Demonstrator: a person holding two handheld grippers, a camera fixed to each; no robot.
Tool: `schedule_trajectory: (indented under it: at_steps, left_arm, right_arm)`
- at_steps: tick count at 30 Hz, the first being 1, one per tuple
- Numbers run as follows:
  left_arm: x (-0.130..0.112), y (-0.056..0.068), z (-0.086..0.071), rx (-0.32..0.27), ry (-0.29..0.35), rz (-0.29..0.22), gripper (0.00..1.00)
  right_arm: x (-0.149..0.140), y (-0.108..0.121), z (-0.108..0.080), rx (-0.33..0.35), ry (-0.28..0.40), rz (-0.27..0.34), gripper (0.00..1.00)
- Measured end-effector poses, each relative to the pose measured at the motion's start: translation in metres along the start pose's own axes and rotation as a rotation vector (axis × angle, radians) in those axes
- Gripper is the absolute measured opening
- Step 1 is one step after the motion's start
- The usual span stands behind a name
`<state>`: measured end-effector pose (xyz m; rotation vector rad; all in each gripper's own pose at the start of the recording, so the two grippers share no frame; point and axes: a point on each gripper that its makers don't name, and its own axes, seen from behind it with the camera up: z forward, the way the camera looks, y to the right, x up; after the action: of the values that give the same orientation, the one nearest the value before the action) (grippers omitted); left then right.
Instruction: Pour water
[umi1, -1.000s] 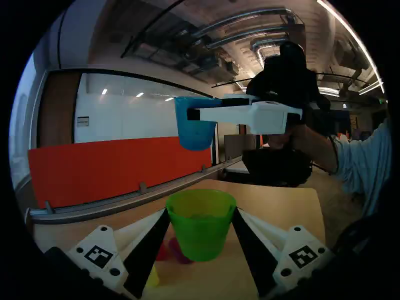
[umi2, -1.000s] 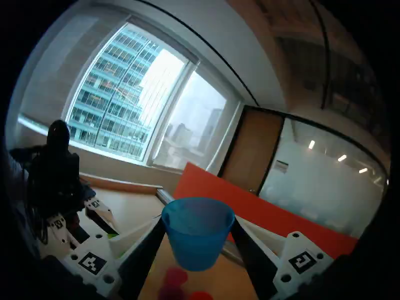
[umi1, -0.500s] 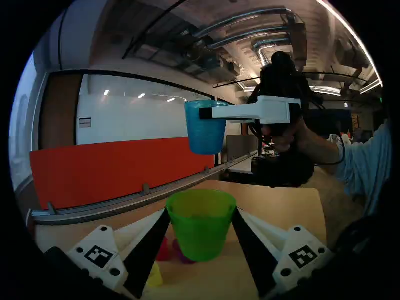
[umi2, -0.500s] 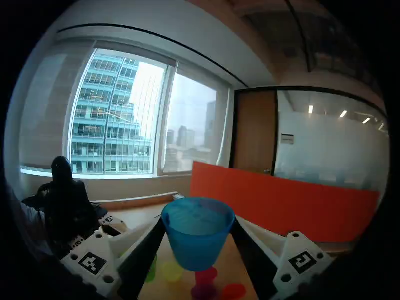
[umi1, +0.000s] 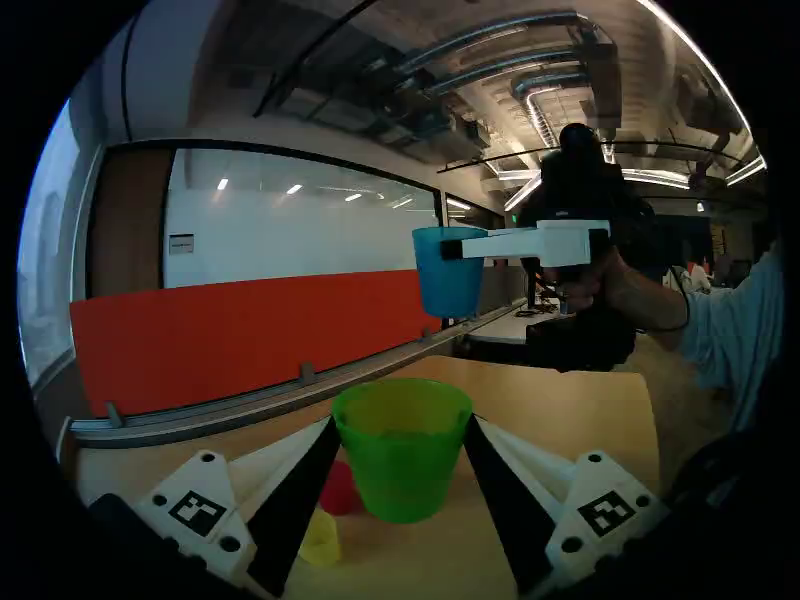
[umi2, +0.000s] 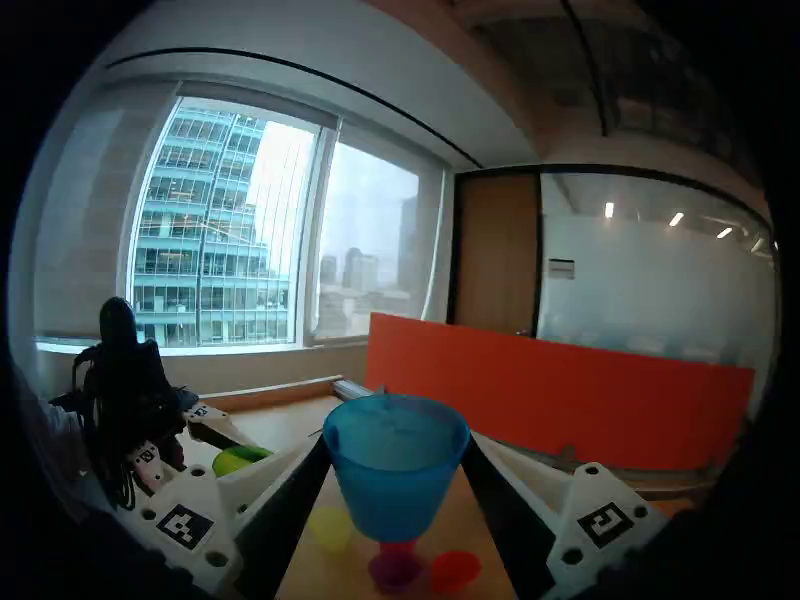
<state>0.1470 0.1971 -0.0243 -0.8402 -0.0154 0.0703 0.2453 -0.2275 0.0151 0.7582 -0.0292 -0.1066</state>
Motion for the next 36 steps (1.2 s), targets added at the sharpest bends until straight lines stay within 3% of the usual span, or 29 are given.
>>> schedule_trajectory:
  at_steps: [14,36]
  left_arm:
    - [-0.018,-0.018,-0.016,0.033,-0.052,0.013,0.86]
    - [-0.063,-0.007,-0.017,0.001,-0.174,0.019,0.86]
  right_arm:
    - [-0.036,0.024,-0.032,-0.048,-0.031,-0.032,0.91]
    - [-0.110,0.006,-0.051,0.035,-0.130,-0.004,0.92]
